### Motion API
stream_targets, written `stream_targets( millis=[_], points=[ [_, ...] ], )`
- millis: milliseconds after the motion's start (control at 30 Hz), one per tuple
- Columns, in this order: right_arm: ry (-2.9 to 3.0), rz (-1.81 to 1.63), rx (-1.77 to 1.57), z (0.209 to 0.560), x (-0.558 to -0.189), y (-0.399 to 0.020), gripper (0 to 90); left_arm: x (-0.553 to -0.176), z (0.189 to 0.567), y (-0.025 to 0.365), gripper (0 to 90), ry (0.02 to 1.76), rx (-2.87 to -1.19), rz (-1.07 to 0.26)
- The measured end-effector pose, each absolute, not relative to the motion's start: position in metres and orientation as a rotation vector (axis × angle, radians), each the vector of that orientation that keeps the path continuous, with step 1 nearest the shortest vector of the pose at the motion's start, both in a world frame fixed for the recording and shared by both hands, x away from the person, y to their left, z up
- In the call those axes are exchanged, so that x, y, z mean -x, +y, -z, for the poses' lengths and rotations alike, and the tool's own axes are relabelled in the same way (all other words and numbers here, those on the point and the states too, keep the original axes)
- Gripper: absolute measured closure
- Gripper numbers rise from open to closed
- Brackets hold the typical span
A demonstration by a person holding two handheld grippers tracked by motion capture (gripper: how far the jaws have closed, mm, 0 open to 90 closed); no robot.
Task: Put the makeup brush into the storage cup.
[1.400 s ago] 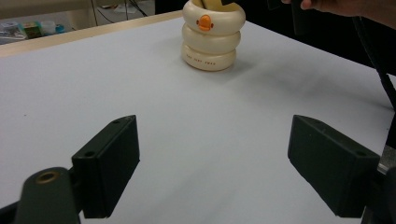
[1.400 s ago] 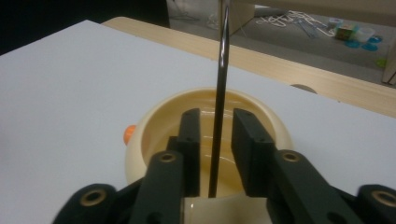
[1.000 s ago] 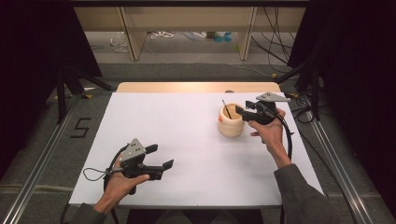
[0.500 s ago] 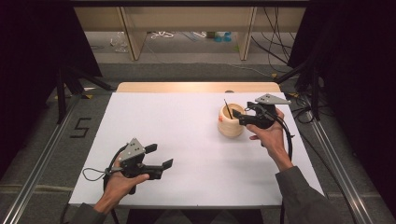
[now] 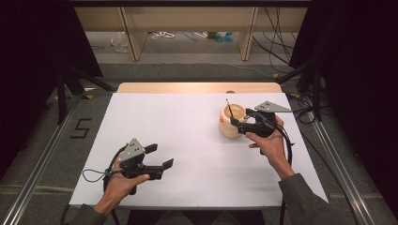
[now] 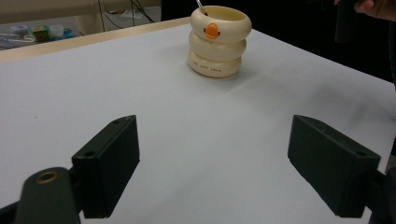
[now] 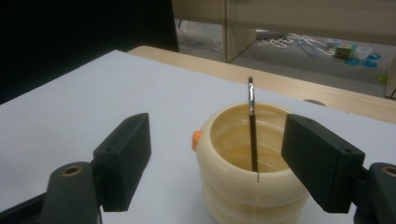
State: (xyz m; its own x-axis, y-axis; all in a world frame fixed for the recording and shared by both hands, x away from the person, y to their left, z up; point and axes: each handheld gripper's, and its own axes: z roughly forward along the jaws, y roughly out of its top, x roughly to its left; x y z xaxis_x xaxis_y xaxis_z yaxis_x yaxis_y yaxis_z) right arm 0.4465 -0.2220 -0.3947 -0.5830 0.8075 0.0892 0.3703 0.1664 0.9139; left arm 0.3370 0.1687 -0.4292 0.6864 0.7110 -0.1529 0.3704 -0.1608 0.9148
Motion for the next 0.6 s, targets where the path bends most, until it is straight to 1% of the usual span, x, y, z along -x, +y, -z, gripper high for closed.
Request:
stream_targets(
  millis=[100,600],
  points=[
    [2.032,-1.425,-1.125,0.397,-0.442,-0.22,22.1,-0.337,0.429,0.169,16.2,0.865,-1.773,-0.38],
    [2.05,-1.424,-1.099,0.399,-0.421,-0.212,17.0,-0.337,0.428,0.171,16.2,0.857,-1.776,-0.391]
  ],
)
